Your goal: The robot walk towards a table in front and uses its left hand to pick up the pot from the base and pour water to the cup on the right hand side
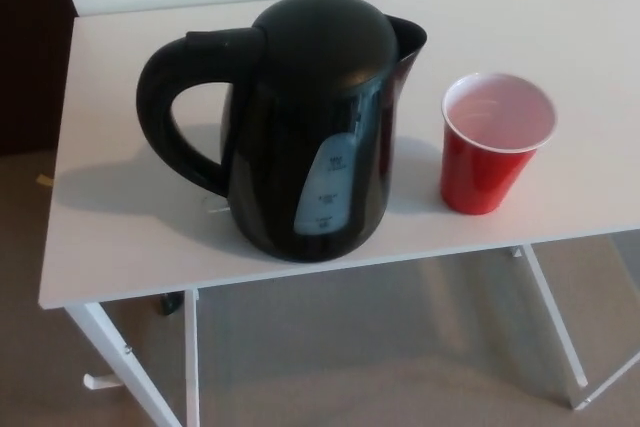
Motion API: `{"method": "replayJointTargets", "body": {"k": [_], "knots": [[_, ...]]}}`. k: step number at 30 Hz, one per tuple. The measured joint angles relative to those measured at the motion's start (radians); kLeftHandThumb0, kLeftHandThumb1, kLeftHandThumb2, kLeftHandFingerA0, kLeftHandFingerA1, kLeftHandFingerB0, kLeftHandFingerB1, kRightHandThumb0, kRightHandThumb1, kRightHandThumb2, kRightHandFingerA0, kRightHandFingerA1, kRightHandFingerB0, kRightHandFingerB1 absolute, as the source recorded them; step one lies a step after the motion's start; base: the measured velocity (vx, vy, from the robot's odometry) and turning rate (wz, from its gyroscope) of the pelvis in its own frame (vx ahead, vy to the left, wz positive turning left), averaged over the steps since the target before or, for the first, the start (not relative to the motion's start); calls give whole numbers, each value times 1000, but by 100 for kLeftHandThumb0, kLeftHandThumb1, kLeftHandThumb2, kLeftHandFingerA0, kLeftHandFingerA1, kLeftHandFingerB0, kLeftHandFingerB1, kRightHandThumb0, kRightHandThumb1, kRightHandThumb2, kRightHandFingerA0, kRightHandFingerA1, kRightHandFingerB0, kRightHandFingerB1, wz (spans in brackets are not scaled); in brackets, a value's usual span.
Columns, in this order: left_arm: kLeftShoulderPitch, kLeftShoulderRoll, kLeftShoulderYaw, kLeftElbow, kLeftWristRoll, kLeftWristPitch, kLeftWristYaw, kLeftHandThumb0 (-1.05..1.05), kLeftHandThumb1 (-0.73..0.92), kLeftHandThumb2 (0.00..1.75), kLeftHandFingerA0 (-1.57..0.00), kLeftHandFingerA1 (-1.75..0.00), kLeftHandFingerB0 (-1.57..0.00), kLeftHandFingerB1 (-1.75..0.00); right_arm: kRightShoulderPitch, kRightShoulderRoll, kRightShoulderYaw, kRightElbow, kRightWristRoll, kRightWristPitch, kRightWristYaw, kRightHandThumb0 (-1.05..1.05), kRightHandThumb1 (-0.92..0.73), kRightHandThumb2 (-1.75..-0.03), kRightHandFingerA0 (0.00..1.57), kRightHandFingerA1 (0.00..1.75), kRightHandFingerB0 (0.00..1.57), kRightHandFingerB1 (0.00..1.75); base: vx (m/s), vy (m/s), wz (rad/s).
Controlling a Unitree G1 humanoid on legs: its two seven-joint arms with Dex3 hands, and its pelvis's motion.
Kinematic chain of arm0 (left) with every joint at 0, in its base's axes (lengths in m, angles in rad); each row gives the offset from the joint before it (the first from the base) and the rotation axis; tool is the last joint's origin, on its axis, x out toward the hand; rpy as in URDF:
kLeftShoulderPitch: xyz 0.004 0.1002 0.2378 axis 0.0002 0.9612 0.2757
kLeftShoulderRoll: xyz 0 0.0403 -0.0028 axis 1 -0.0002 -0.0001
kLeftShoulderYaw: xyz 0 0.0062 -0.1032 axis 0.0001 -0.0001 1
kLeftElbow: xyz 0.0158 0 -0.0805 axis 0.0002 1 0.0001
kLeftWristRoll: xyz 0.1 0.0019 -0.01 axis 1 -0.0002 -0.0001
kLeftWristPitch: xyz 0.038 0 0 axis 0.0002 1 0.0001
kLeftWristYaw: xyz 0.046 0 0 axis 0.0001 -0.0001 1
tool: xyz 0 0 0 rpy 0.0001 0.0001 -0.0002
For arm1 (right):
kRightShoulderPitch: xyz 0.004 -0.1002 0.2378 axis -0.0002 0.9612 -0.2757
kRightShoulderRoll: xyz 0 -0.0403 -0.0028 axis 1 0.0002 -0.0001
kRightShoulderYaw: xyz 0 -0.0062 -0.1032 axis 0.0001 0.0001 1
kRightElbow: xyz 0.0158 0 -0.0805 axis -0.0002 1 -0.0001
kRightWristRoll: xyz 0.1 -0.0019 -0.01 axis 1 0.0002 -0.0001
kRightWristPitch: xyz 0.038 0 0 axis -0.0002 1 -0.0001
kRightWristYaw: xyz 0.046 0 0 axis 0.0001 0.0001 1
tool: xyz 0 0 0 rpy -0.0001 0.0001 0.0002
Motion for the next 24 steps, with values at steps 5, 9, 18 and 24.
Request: {"method": "replayJointTargets", "body": {"k": [5,9,18,24], "knots": [[38,-37,23,-204,-1,-10,27,-41,58,61,-8,-56,-4,-28,-11,0,0,4,0,2,-4,-10,-62,-57,43,54,41,49,0,0,0],[40,-42,46,-391,-3,-12,46,-53,52,59,-2,-60,-1,-28,-19,1,0,1,0,3,-4,-8,-66,-59,40,51,46,53,0,0,0],[-84,8,83,-747,-5,-1,88,-72,21,77,-1,-64,0,-43,-18,3,0,-6,1,5,-3,-11,-46,-91,29,59,29,57,-1,0,1],[-354,105,22,-850,2,41,110,-37,3,74,-4,-55,-2,-54,-19,3,0,-3,0,5,-3,-11,-44,-89,32,59,42,63,0,0,0]]}}
